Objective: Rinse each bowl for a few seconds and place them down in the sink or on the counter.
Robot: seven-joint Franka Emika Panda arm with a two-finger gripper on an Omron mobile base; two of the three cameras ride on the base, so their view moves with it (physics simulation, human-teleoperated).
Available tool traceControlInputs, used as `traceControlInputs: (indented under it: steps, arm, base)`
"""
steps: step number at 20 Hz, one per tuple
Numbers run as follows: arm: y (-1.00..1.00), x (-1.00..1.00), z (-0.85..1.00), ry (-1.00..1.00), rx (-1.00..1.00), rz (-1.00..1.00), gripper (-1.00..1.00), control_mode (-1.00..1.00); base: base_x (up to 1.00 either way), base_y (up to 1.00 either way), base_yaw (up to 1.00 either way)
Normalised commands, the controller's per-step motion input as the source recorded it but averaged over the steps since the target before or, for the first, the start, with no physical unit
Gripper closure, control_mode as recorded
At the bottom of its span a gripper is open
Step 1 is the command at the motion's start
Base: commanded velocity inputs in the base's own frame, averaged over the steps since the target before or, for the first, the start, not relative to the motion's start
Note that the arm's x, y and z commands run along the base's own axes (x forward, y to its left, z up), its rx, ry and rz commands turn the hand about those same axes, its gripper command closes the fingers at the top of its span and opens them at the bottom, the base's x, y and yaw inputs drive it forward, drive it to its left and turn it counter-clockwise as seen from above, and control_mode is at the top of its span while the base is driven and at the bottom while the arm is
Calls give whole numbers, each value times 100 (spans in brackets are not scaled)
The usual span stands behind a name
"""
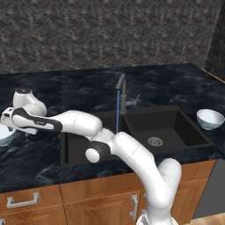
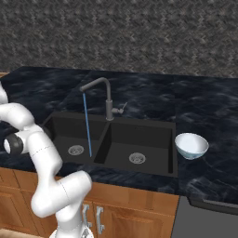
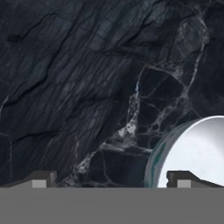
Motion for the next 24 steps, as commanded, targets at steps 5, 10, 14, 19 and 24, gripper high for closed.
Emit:
traceControlInputs:
  steps: [5,10,14,19,24]
  arm:
    - [2,6,0,1,-3,0,-100,-100]
    - [3,5,0,1,-3,0,-100,-100]
    - [2,4,0,2,-3,0,-100,-100]
    - [3,3,0,3,-2,0,-100,-100]
    - [4,5,0,3,-2,0,-100,-100]
  base:
    - [0,0,0]
    - [0,0,0]
    - [0,0,0]
    - [0,0,0]
    - [0,0,0]
